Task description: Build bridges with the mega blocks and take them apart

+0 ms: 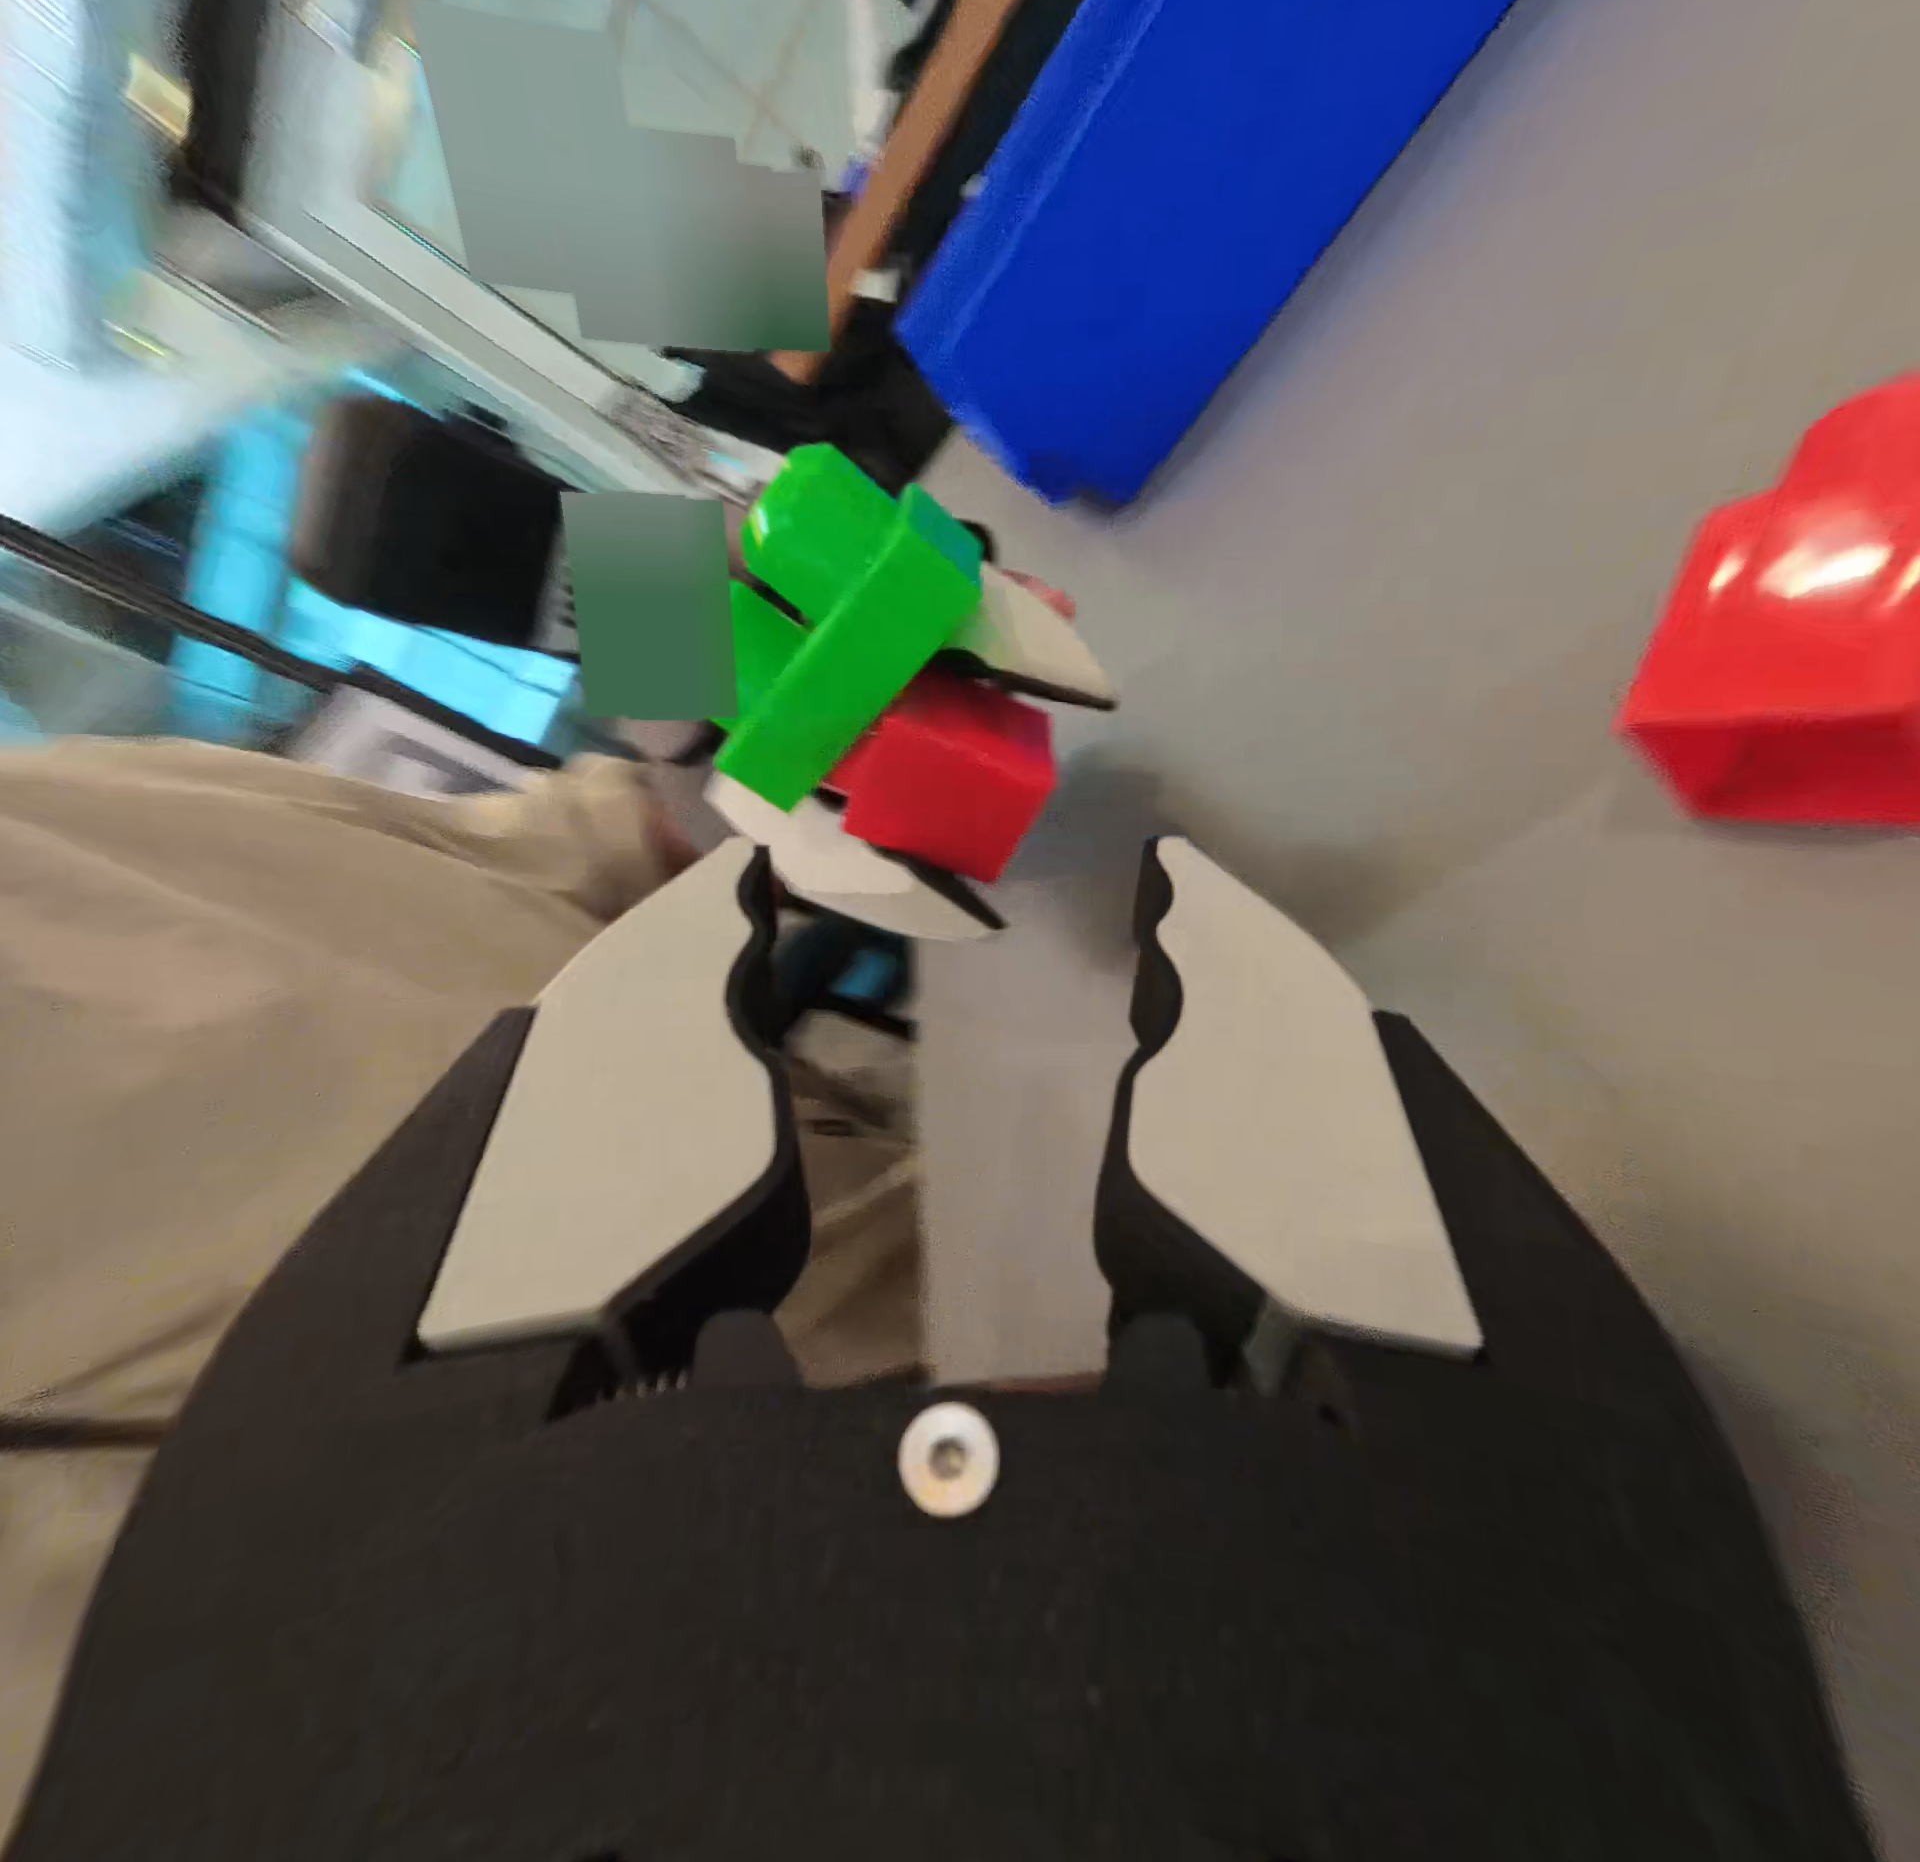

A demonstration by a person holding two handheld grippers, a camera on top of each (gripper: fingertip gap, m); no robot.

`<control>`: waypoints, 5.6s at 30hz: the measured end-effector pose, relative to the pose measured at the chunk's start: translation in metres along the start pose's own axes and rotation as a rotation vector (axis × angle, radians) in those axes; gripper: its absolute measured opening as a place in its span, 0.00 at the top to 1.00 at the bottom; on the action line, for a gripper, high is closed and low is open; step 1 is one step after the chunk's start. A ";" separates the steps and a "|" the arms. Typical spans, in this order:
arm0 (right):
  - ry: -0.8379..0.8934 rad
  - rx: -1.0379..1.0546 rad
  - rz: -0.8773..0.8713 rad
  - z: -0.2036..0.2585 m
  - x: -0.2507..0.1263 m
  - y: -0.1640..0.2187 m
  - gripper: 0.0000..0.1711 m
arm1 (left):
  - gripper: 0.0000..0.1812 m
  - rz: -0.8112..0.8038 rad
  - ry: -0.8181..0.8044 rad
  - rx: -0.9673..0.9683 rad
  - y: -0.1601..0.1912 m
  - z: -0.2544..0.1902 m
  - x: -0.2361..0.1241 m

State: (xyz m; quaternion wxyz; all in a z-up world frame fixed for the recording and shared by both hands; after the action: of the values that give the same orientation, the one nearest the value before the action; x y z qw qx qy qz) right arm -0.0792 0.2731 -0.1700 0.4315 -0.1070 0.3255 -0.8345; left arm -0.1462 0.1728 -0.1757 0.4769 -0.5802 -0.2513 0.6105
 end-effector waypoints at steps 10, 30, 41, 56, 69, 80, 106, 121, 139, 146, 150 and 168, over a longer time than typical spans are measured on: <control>0.655 -0.614 -0.080 0.027 -0.020 0.027 0.63 | 0.73 0.074 -0.110 -0.028 0.011 -0.003 -0.013; 0.485 -0.614 0.014 0.045 0.054 0.001 0.61 | 0.73 0.083 -0.138 -0.044 0.000 -0.015 -0.002; 0.468 -0.516 -0.024 0.028 0.044 -0.003 0.76 | 0.77 0.203 -0.194 -0.005 0.014 -0.005 0.002; 0.678 -0.388 0.157 -0.027 -0.023 0.027 0.76 | 0.77 0.298 -0.177 -0.090 0.033 0.031 0.016; 0.720 -0.371 0.145 -0.028 -0.046 0.037 0.61 | 0.76 0.291 -0.175 -0.118 0.044 0.043 0.031; 0.806 -0.416 -0.004 0.010 -0.082 0.032 0.67 | 0.70 0.376 -0.271 -0.070 0.031 0.052 -0.003; 0.665 -0.449 -0.093 0.038 -0.099 0.042 0.70 | 0.83 1.138 0.007 -0.134 0.022 0.074 0.070; 0.696 -0.483 -0.059 0.039 -0.095 0.042 0.74 | 0.84 0.393 -0.105 -0.281 0.003 0.092 0.050; 0.703 -0.503 -0.036 0.043 -0.089 0.043 0.75 | 0.83 0.068 -0.179 -0.242 0.027 0.097 0.040; 0.706 -0.504 -0.038 0.044 -0.091 0.042 0.75 | 0.83 0.085 -0.150 -0.241 0.027 0.094 0.044; 0.702 -0.503 -0.036 0.044 -0.091 0.042 0.75 | 0.76 0.099 -0.150 -0.245 0.029 0.090 0.041; 0.809 -0.562 -0.069 0.033 -0.097 0.040 0.69 | 0.60 -0.212 -0.454 -0.603 0.006 0.000 -0.039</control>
State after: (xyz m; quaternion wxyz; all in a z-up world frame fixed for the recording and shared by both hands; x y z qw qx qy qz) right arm 0.0206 0.3177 -0.1607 0.1972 0.1027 0.6758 -0.7028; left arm -0.1531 0.1367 -0.1627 0.2775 -0.5152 -0.5771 0.5696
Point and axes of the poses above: each gripper's, where its closed fingertips meet, x out along the fingers, y out of its underside, z = x × y across the jaws, the point moved 6 cm from there along -x, back along the fingers, and after that the axes turned 7 degrees about -y, right-handed, at the moved point
